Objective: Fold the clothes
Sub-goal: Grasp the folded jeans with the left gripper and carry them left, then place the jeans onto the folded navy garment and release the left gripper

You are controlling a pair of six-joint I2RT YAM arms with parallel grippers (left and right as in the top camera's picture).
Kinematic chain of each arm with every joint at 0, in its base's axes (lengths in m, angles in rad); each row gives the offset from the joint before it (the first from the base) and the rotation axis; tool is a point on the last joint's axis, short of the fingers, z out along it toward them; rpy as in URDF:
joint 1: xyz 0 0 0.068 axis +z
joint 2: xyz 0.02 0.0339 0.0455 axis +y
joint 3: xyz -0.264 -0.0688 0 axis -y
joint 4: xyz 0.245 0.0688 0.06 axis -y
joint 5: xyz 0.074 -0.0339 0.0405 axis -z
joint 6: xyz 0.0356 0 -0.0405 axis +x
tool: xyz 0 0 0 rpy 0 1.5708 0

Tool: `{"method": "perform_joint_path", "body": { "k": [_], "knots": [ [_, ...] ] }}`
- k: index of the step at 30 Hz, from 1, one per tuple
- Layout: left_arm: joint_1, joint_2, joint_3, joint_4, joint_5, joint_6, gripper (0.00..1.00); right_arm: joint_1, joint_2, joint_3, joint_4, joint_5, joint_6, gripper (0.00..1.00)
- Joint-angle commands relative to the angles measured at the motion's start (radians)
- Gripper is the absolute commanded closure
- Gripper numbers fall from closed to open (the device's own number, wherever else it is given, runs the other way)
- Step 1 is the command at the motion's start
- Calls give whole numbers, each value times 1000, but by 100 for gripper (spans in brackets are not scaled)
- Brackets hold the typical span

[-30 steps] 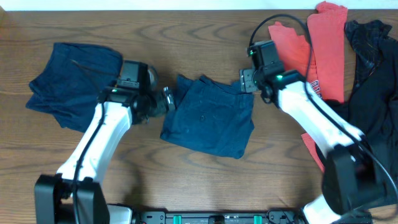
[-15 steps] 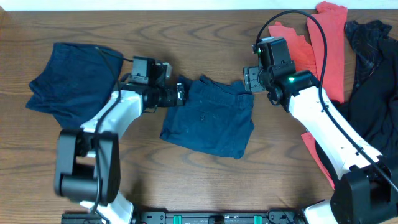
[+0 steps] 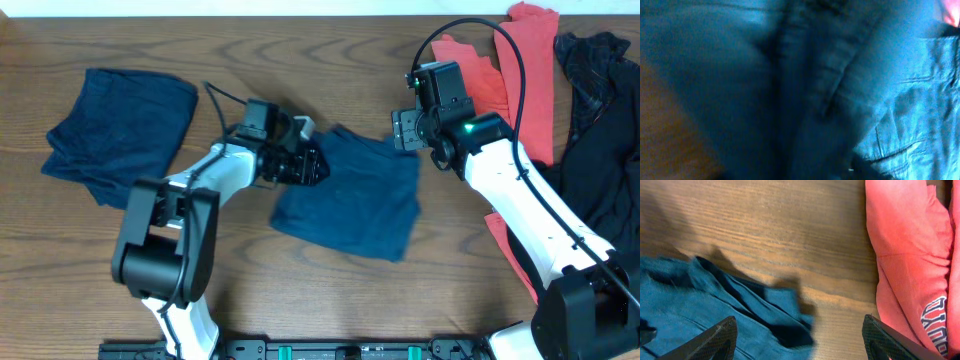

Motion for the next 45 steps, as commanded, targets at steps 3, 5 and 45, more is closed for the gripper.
{"method": "perform_joint_path", "body": {
  "k": [3, 5, 45],
  "knots": [
    [22, -6, 1, 14, 14, 16, 94, -3, 1, 6, -19, 0, -1, 21],
    [44, -33, 9, 14, -22, 5, 94, -3, 1, 6, -19, 0, -1, 21],
    [870, -286, 44, 410, -260, -172, 94, -3, 1, 6, -71, 0, 0, 21]
  ]
}}
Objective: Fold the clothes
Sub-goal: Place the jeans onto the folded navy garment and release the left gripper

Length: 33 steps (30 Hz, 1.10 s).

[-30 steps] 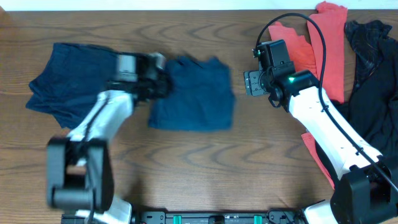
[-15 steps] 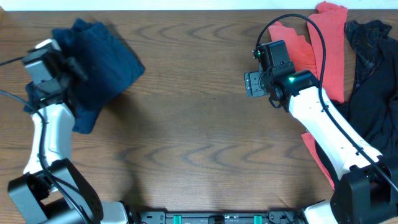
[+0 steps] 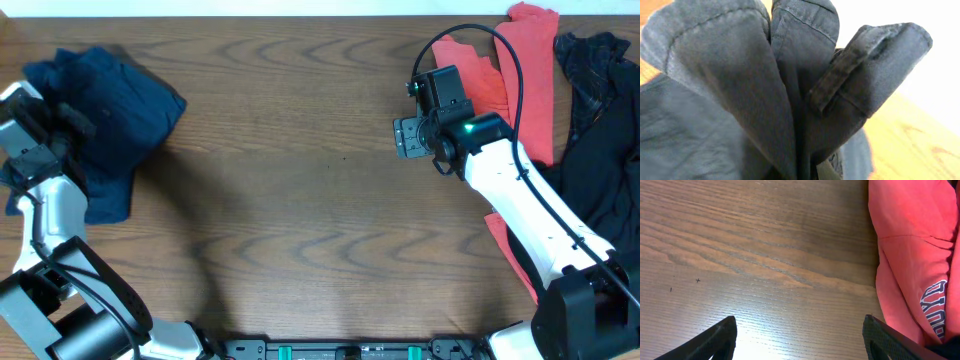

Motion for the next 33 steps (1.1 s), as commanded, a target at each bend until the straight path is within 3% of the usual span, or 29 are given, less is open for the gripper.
{"method": "perform_joint_path", "body": {
  "k": [1, 10, 17, 22, 24, 26, 30, 31, 33],
  "knots": [
    [-3, -31, 48, 28, 121, -18, 94, -3, 1, 6, -4, 0, 0, 21],
    [32, -111, 108, 42, 31, -26, 94, -2, 1, 6, -5, -1, 0, 21],
    [93, -81, 106, -130, -214, -44, 94, 0, 1, 6, -16, -1, 0, 21],
    [130, -32, 106, -216, -246, -44, 94, 0, 1, 6, -23, -1, 0, 21],
    [137, -5, 105, -256, -268, -45, 86, 0, 1, 6, -23, -1, 0, 21],
    [142, 23, 105, -284, -285, -45, 66, 0, 1, 6, -27, -1, 0, 21],
    [151, 36, 105, -293, -284, -82, 38, 0, 1, 6, -31, -1, 0, 20],
    [154, 26, 105, -293, -284, -93, 32, 0, 1, 6, -31, -1, 0, 20],
    [160, -9, 105, -291, -284, -93, 31, 0, 1, 6, -28, -1, 0, 20]
  ]
}}
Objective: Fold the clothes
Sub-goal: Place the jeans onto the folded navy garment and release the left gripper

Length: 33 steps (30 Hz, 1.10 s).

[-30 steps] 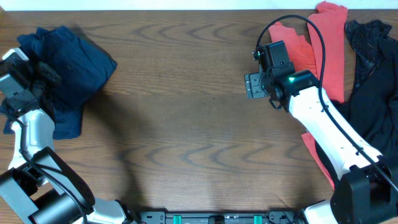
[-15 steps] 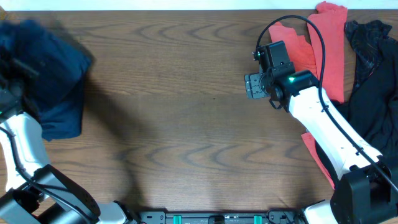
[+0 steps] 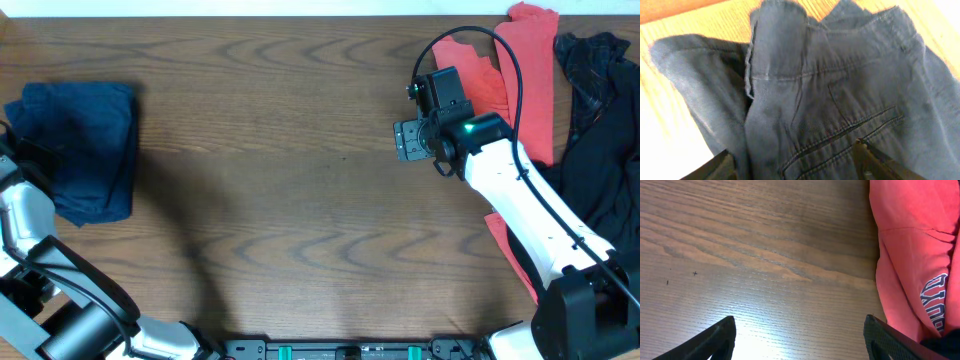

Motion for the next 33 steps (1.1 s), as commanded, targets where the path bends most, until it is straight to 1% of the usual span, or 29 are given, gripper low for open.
{"method": "perform_joint_path", "body": {
  "k": [1, 7, 10, 12, 13, 15, 17, 18, 25, 29, 33],
  "knots": [
    [14, -77, 17, 13, -20, -21, 30, 0, 1, 6, -1, 0, 0, 20],
    [38, -241, 17, 48, -20, -21, 28, 0, 1, 6, 0, 0, 0, 20],
    [34, -291, 17, 71, -12, -29, 27, 0, 1, 6, 0, 0, 0, 20],
    [21, -294, 17, 79, 25, -28, 30, 0, 1, 6, -3, 0, 0, 20],
    [13, -285, 17, 79, 33, -28, 38, 0, 1, 6, -3, 0, 0, 20],
    [-8, -252, 17, 78, 38, -27, 55, 0, 1, 6, -3, -1, 0, 20],
    [-33, -198, 17, 78, 38, -21, 63, 1, 1, 6, -3, -1, 0, 20],
    [-44, -167, 17, 78, 37, -11, 65, 1, 1, 6, -3, -2, 0, 20],
    [-68, 94, 17, 75, 34, -6, 66, 2, 1, 6, -26, -11, 0, 20],
    [-72, 216, 17, 28, 37, -16, 66, 2, 1, 6, -25, -11, 0, 20],
    [-106, 297, 17, 17, 134, -17, 67, 2, 1, 6, -25, -11, 0, 20]
  ]
}}
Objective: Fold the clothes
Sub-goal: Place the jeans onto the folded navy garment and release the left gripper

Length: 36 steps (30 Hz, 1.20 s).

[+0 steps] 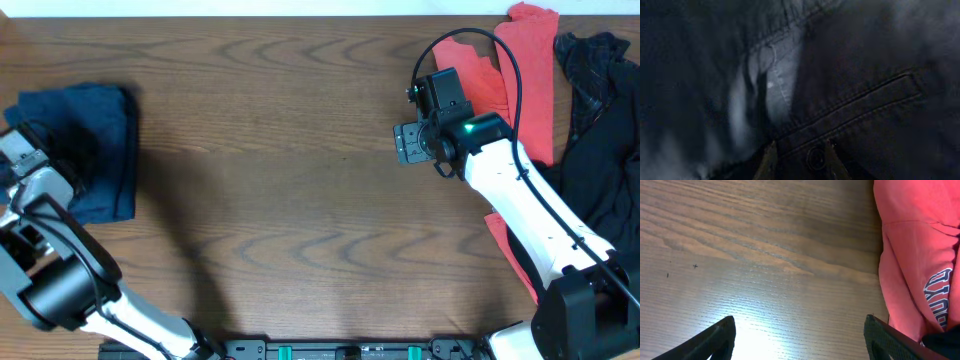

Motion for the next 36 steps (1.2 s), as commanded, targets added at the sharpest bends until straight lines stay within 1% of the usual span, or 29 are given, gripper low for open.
{"method": "perform_joint_path", "body": {
  "k": [1, 3, 9, 13, 17, 19, 23, 25, 26, 28, 30, 33, 36],
  "knots": [
    [-48, 70, 2, -26, 98, 2, 67, 2, 1, 6, 0, -1, 0, 20],
    [-89, 77, 2, -26, 100, 3, 69, 2, 1, 6, 0, -1, 0, 20],
    [-216, 71, 2, -2, 100, 3, 68, 1, 1, 6, 0, 0, 0, 20],
    [-266, 66, 2, 8, 92, 2, 62, 0, 1, 6, 3, 0, 0, 19],
    [-256, 25, 4, -3, 62, 5, 57, -6, 1, 6, -1, 0, 0, 19],
    [-239, -7, 4, -30, 34, 5, 57, -11, 1, 6, -1, 0, 0, 19],
    [-208, -88, 4, -64, 33, 7, 55, -19, 1, 6, 3, 0, 0, 18],
    [-201, -151, 4, -64, 41, 45, 47, -20, 1, 6, 7, 0, 0, 18],
    [-200, -191, 4, -64, 40, 69, 40, -20, 1, 6, 9, 0, 0, 18],
    [-200, -247, 4, -71, 40, 96, 36, -19, 1, 6, 10, 0, 0, 18],
    [-198, -287, 3, -79, 39, 104, 35, -19, 1, 6, 10, -1, 0, 18],
    [-191, -288, 3, -91, 24, 103, 35, -19, 1, 6, 8, -1, 0, 18],
    [-183, -258, 3, -131, -63, 103, 35, -19, 1, 6, 0, -1, 0, 18]
  ]
}}
